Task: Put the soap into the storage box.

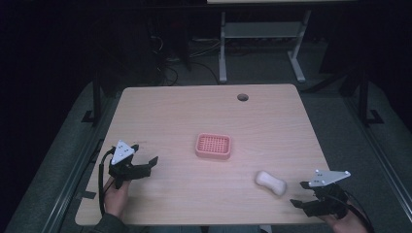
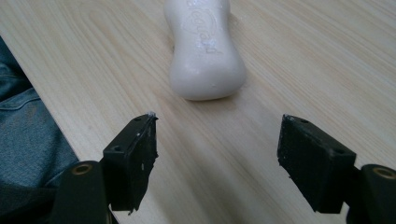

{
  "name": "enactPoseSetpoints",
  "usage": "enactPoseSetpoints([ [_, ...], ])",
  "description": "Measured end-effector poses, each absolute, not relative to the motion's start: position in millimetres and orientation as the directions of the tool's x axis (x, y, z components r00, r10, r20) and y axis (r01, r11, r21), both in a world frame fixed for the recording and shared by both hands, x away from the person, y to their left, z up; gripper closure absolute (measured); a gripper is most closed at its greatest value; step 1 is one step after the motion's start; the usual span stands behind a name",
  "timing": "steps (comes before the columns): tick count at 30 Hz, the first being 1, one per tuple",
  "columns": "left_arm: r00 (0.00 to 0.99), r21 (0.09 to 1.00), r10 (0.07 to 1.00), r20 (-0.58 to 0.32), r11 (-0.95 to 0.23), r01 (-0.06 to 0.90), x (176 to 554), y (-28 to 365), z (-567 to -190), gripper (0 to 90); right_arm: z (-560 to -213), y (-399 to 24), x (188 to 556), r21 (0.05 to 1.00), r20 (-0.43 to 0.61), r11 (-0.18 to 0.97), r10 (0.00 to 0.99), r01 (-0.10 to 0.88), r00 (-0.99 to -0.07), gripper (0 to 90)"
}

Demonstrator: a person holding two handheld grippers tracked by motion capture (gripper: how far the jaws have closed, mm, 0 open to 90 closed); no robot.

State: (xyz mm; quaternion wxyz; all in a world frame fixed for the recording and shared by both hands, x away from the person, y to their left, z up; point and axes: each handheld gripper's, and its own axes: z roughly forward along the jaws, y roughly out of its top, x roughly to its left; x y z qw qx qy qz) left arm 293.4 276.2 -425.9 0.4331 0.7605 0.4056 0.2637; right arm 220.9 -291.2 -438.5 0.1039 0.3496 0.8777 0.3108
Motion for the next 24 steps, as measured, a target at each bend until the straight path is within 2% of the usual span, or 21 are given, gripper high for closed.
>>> enactPoseSetpoints([
  [24, 0.532, 0.869, 0.845, 0.048, -0.297, 0.395, 294, 276, -427, 14.6, -426, -269, 239, 0.587, 0.008, 0.620, 0.639, 0.521, -0.769, 27.3],
])
